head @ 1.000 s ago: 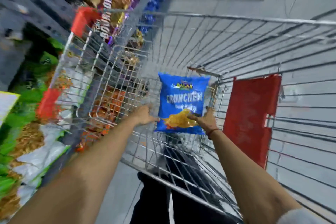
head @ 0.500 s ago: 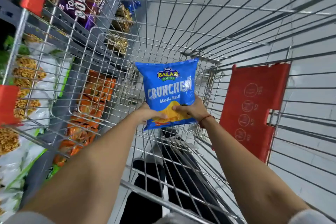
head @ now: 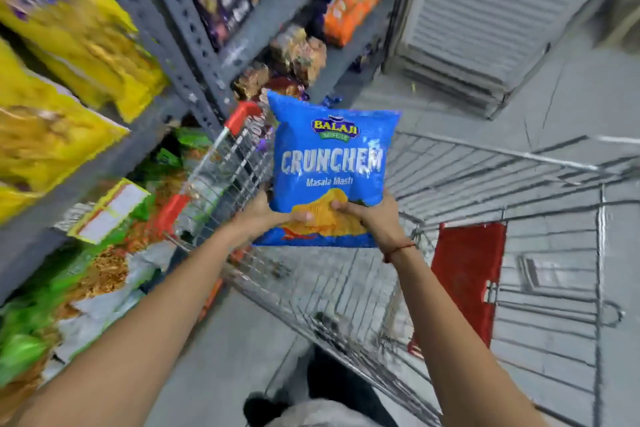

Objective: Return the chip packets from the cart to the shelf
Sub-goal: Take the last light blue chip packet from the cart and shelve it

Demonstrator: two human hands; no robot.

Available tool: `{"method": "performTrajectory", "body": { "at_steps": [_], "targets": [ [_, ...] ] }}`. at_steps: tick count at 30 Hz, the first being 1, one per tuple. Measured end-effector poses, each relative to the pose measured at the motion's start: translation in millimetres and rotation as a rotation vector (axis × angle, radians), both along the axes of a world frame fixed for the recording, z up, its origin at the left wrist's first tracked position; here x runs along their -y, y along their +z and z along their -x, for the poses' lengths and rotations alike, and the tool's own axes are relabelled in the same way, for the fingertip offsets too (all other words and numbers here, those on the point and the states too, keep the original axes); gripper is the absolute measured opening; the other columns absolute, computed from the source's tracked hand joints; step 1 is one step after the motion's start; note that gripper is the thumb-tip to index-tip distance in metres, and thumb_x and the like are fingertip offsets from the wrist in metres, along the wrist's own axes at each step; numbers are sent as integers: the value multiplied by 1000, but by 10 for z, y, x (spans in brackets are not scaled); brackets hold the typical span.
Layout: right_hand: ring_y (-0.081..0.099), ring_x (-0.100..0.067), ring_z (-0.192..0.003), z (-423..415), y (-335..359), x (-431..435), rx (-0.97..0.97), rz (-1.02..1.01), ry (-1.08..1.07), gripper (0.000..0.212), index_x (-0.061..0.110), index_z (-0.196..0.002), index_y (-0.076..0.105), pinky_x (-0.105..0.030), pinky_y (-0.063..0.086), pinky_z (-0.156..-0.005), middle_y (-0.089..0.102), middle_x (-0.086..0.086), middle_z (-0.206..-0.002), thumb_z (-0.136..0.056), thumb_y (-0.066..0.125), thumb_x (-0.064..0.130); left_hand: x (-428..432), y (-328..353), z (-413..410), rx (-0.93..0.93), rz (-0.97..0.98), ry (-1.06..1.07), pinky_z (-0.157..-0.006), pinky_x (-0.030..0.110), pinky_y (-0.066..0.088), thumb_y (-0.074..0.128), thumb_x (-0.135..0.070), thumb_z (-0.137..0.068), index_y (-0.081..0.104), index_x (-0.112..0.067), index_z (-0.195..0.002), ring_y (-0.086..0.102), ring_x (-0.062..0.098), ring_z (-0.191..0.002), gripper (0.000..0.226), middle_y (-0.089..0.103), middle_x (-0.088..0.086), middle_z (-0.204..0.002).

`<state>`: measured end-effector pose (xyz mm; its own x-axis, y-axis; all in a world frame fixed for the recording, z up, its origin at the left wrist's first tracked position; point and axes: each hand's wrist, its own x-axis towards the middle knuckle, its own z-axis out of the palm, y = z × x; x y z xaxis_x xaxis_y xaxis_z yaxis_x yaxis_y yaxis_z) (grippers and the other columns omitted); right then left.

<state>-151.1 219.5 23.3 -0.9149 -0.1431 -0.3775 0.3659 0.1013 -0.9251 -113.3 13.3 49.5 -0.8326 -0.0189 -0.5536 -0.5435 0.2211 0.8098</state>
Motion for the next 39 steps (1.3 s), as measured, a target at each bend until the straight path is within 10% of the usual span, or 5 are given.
{"method": "performTrajectory", "body": {
  "at_steps": [13,17,22,32,39],
  "targets": [
    [67,9,-72,-181,3080,1404,-657,302,274,41,24,-95,65,-9,51,-62,73,22,-78,-65,81,3,1191,2900,-858,-739,154,298,-95,29,49,85,-63,-29,43,-28,-125,58,7,-110,111,58,-9,-124],
    [70,3,-78,-475,3838,1885,-766,415,395,42,25,-94,67,-12,53,-63,75,21,-80,-57,83,13,1559,3589,-1323,-920,291,412,-72,3,48,84,-25,-58,44,-29,-117,58,-17,-86,72,59,-21,-107],
    [66,8,-67,-872,4503,2626,-849,524,586,41,22,-91,66,-9,49,-56,73,23,-71,-54,83,17,2061,4185,-2046,-1013,358,561,-94,32,51,86,-43,-42,47,-25,-126,63,7,-108,94,66,-9,-120],
    [65,2,-65,-1829,5012,4186,-859,581,883,33,22,-89,66,-15,50,-56,70,14,-75,-62,86,22,3026,4648,-3413,-1000,479,828,-79,20,57,86,-23,-61,51,-21,-121,68,2,-93,70,69,-7,-112],
    [69,-15,-98,-2174,4902,4909,-812,537,978,41,27,-90,70,-37,54,-92,75,7,-99,-54,90,28,3498,4461,-3805,-896,465,1036,-93,35,52,88,-42,-41,44,-18,-131,66,14,-104,103,64,0,-123]
  ]
}}
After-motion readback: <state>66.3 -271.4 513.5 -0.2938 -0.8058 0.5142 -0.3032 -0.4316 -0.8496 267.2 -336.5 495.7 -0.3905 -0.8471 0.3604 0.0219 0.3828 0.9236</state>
